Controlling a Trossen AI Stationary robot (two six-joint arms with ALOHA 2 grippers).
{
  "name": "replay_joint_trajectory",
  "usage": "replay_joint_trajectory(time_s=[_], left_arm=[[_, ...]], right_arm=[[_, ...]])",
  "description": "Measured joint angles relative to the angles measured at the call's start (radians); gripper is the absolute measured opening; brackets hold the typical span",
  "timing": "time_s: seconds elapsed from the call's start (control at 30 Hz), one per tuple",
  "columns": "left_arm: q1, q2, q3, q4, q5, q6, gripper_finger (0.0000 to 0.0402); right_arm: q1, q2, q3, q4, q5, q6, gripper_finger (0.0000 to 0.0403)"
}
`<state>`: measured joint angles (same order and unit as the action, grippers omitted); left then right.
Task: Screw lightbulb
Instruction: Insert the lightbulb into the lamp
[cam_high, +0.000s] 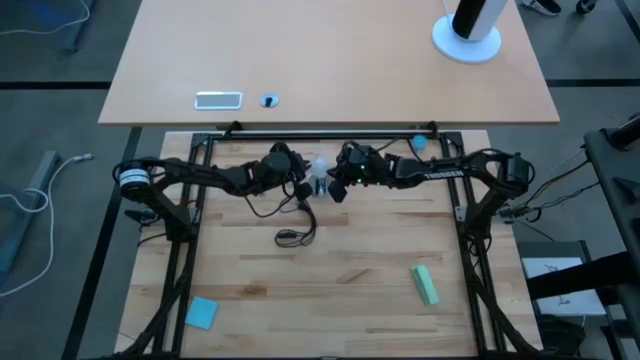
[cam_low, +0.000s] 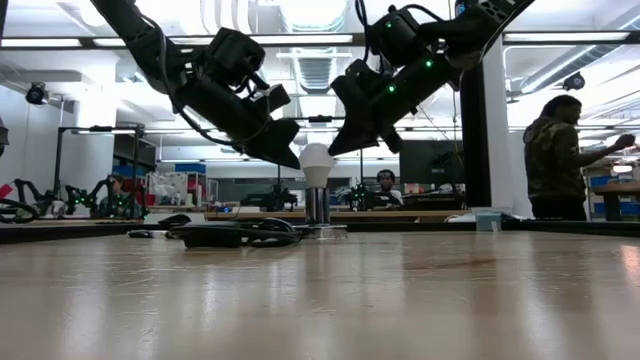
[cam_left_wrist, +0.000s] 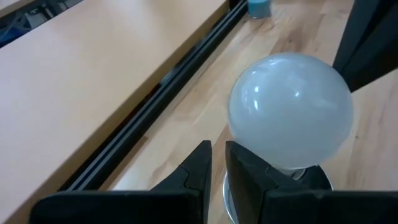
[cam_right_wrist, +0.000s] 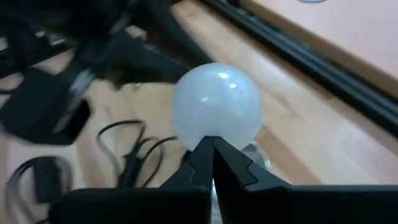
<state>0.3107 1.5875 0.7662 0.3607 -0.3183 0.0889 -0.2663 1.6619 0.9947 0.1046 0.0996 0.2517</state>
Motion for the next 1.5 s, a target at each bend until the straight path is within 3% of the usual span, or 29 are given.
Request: replay_joint_trajectory(time_s=[0.5,0.67,0.9,1.13,1.5], left_arm=[[-0.024,-0.073,0.002,-0.125,0.030,-0.031,0.0041],[-0.035,-0.087,0.001,-0.109,0.133,-0.031,0.0041],[-0.033,-0.058,-0.001,-0.103,0.117,-0.046,0.0041],[-0.031,-0.056,-0.002,-0.090,0.048,-0.046,0.0041],[-0.031,-0.056,-0.002,-0.094,0.040,-0.046,0.0041]], right_arm=[[-0.006,-0.007,0.000,-0.076,0.116,-0.031,0.0000],[-0.023,-0.008,0.000,-0.064,0.120,-0.037,0.0000],[-0.019,-0.008,0.000,-0.036,0.061,-0.041,0.0000],[0.006,-0.008,-0.001,-0.028,0.054,-0.028,0.0000],[0.036,-0.008,-0.001,-0.046,0.050,-0.024,0.0000]])
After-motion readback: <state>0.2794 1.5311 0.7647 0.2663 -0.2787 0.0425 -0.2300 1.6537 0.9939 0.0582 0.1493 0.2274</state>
